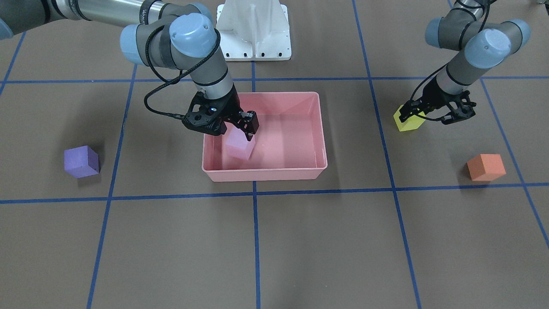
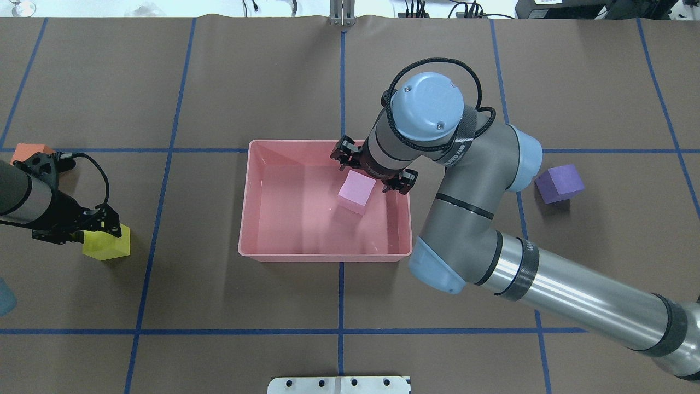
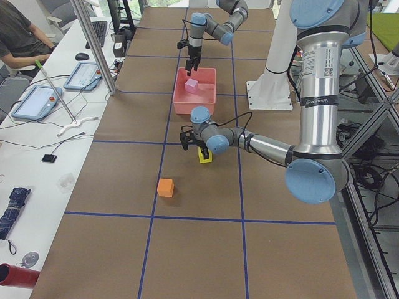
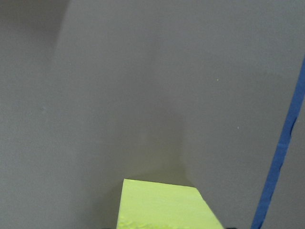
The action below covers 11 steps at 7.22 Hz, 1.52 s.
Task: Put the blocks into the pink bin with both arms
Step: 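Lift yellow-green cube with left gripper while right gripper moves toward purple cube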
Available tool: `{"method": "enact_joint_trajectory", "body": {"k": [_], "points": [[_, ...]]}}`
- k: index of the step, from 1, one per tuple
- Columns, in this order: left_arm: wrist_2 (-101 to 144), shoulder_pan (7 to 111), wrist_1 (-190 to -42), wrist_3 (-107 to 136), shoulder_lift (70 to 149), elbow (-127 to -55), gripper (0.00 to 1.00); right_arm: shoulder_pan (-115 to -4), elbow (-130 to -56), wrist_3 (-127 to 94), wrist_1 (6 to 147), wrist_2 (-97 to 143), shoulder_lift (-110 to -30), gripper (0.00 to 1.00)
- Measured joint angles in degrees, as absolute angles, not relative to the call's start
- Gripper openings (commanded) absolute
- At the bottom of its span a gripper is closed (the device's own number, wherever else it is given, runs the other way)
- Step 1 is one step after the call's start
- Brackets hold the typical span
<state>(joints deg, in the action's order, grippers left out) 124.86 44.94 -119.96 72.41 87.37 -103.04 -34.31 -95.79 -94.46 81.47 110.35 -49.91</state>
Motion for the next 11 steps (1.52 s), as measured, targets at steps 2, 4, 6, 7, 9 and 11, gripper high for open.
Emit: {"method": "enact_joint_trajectory", "body": {"k": [2,4,6,7,9,11], "points": [[126.9,45.7,-119.0,72.9,87.6,-107.1,0.00,-41.9,-101.9,-93.6,81.5,118.2,-54.6,1.00],[130.7,49.5,-111.4,76.9,93.3,-113.2,0.00,-50.3,-105.9,-85.8,81.2,125.1,-63.4,0.99],[130.6,48.9,-100.3,86.2,107.6,-114.4,0.00,-55.8,-106.3,-71.3,81.0,126.5,-72.3,0.99],[127.8,45.4,-95.8,90.0,114.1,-114.1,0.00,-57.6,-106.1,-64.1,81.0,126.4,-76.4,0.99],[118.5,36.8,-90.1,93.9,125.7,-108.8,0.00,-59.1,-103.9,-51.9,80.7,125.3,-81.2,1.00],[112.0,31.7,-87.7,94.2,132.1,-101.2,0.00,-59.2,-99.5,-44.1,78.5,123.3,-82.0,1.00]]}}
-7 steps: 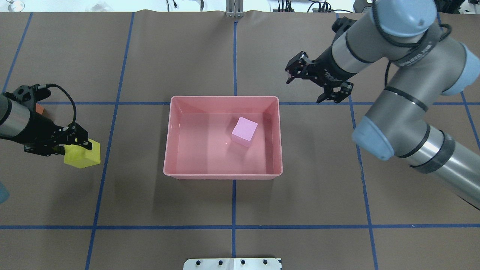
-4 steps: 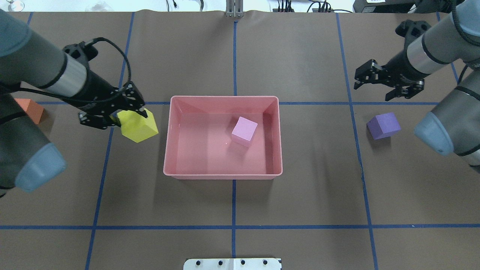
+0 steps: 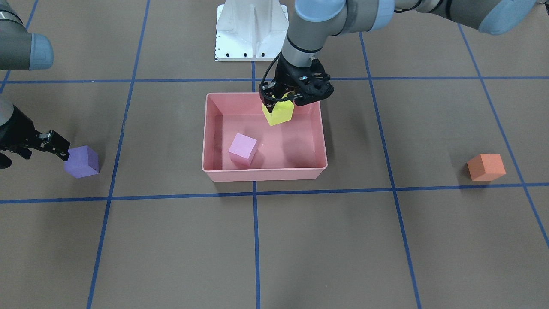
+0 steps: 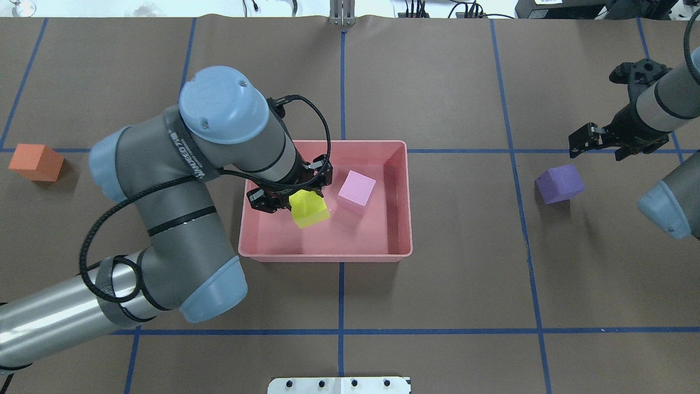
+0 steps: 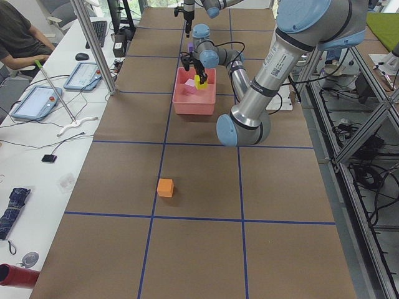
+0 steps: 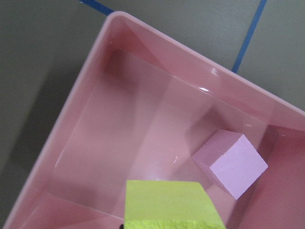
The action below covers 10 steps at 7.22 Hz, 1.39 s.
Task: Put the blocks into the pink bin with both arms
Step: 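Lift yellow-green cube with left gripper while right gripper moves toward purple cube, then release yellow-green cube in bin with left gripper while right grasps purple cube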
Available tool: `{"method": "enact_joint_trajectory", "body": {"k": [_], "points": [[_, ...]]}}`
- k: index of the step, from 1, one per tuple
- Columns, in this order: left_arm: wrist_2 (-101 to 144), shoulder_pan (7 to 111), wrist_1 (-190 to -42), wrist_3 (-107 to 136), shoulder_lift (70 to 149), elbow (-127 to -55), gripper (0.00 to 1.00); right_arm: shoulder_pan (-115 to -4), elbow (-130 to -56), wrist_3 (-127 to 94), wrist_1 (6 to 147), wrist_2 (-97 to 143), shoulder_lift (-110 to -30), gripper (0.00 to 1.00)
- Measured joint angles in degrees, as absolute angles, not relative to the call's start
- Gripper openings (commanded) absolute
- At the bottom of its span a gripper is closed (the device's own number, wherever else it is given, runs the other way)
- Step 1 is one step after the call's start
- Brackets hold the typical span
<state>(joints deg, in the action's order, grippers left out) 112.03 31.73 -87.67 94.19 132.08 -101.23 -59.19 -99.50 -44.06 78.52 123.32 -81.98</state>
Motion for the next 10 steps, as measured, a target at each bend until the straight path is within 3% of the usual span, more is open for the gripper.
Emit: {"method": "enact_joint_trajectory", "body": {"k": [3,5,7,8,9,10], "points": [[109.0,30.3,-86.2,93.4,132.8,-98.5,0.02,-54.9,-97.4,-45.0,75.1,122.8,-80.2,1.00],[108.8,30.2,-84.1,92.1,132.7,-98.2,0.54,-50.6,-97.3,-46.1,74.9,120.3,-78.7,1.00],[108.7,29.9,-83.6,92.0,132.7,-98.2,0.68,-50.7,-98.2,-45.2,75.7,119.1,-79.0,1.00],[108.6,29.8,-83.6,92.1,132.7,-98.2,0.91,-51.6,-99.7,-44.4,77.7,119.0,-78.7,1.00],[108.3,29.6,-83.6,92.2,132.8,-98.2,0.99,-52.1,-101.2,-42.5,80.6,118.1,-78.5,1.00],[107.5,29.2,-83.6,92.3,132.9,-98.3,0.99,-51.4,-101.8,-40.7,82.3,115.8,-78.7,1.00]]}}
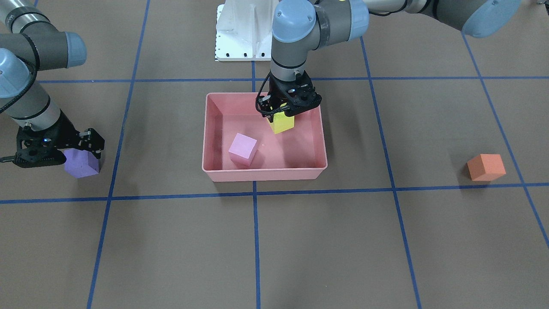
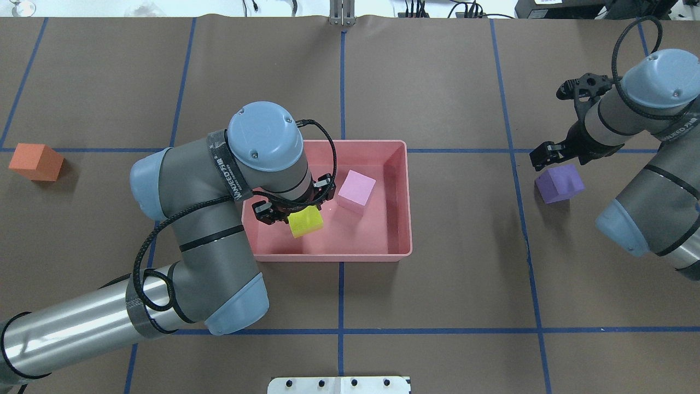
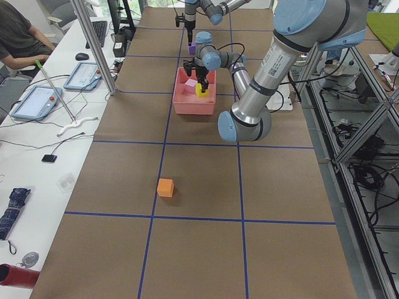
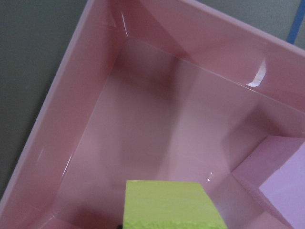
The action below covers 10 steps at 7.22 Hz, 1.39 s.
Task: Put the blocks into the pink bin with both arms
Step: 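Release yellow-green cube in bin with left gripper while right grasps purple cube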
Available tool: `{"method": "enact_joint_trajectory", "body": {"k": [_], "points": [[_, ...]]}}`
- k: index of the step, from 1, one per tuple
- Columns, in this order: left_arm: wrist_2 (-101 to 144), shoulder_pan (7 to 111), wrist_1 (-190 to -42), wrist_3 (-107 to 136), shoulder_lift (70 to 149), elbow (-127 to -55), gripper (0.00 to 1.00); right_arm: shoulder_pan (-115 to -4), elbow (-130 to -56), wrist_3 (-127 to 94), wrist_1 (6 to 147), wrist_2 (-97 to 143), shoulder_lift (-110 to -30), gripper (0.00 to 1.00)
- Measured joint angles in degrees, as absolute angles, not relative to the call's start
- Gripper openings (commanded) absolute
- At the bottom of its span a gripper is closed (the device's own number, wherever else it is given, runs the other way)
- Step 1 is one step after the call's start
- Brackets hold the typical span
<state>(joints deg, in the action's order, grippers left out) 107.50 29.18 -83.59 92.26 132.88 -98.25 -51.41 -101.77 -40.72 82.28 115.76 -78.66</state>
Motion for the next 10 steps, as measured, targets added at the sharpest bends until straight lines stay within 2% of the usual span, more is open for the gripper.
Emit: {"method": "enact_joint_trajectory", "body": {"k": [5,6,7,8,10], "points": [[105.9,28.6,-83.5,92.4,133.0,-98.3,0.99,-47.3,-100.6,-39.1,83.2,110.2,-79.9,1.00],[105.9,28.6,-83.5,92.4,133.0,-98.4,0.99,-46.7,-100.4,-38.8,83.2,109.1,-80.4,0.97],[105.9,28.6,-83.5,92.5,133.0,-98.5,0.99,-46.3,-100.0,-38.7,83.2,108.5,-80.6,0.43],[105.9,28.6,-83.4,92.5,133.0,-98.6,0.99,-45.8,-99.3,-38.8,83.1,108.2,-80.5,0.00],[105.9,29.3,-83.4,92.5,133.2,-100.3,0.99,-45.4,-98.9,-39.1,83.0,109.2,-80.0,0.00]]}}
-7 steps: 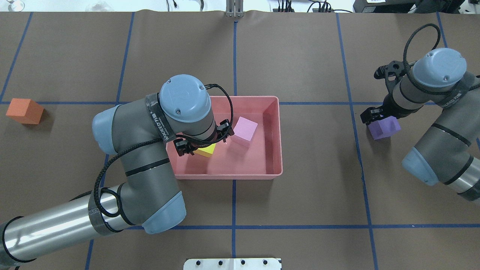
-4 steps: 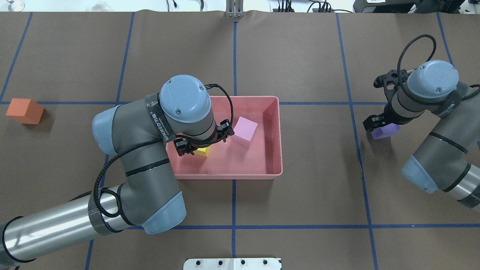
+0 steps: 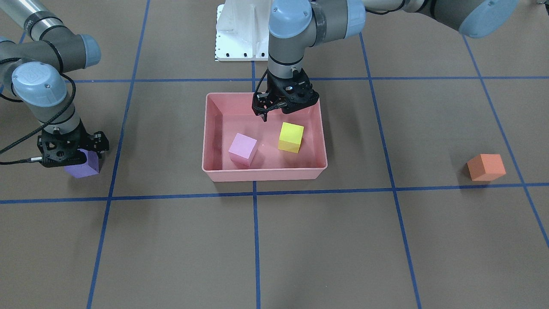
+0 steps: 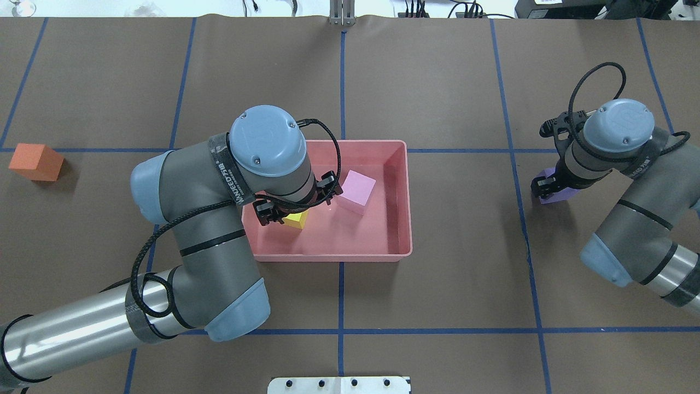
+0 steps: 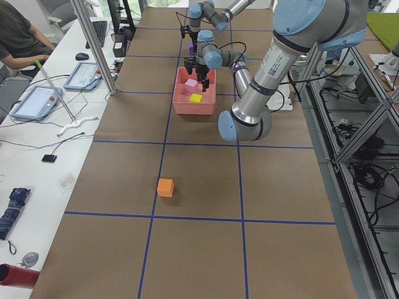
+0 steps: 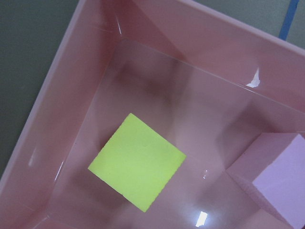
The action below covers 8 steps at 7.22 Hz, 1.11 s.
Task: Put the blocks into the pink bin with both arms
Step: 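Release yellow-green cube in bin with left gripper while right grasps purple cube, then carry purple cube into bin with right gripper while left moves toward orange cube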
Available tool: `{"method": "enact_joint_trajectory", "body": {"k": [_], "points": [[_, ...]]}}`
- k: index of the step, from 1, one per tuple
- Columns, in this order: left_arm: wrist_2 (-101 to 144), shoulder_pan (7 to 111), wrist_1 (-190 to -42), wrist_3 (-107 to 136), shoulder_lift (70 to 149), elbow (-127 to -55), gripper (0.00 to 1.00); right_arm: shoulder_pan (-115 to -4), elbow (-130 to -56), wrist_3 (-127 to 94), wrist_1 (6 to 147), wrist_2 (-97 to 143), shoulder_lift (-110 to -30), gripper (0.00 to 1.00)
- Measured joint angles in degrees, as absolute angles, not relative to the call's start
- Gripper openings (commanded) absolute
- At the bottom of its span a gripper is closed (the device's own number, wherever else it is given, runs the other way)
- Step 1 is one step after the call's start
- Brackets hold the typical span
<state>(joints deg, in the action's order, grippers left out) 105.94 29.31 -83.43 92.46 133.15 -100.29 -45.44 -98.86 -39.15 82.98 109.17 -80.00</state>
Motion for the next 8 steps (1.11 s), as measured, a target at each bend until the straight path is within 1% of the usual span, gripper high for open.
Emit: {"method": "enact_joint_trajectory", "body": {"k": [2,3,4,6,7,8], "points": [[106.6,33.0,-83.5,91.7,132.3,-107.0,0.99,-46.9,-101.2,-39.7,83.2,112.3,-79.6,0.00],[108.0,35.4,-83.5,89.7,130.5,-109.9,0.99,-47.7,-102.6,-42.0,83.7,113.6,-77.8,0.00],[110.6,38.3,-83.7,85.3,126.9,-112.7,0.99,-47.8,-103.4,-47.6,85.6,114.3,-73.0,0.00],[114.3,44.7,-84.2,73.1,116.1,-117.9,0.99,-46.6,-103.9,-60.4,92.2,115.6,-60.5,0.00],[116.6,48.9,-84.4,64.3,110.3,-118.9,0.99,-45.0,-103.8,-66.6,93.7,115.7,-55.6,0.00],[120.1,53.8,-84.4,54.8,105.9,-118.3,0.99,-42.7,-103.3,-72.2,94.3,115.1,-51.7,0.00]]}}
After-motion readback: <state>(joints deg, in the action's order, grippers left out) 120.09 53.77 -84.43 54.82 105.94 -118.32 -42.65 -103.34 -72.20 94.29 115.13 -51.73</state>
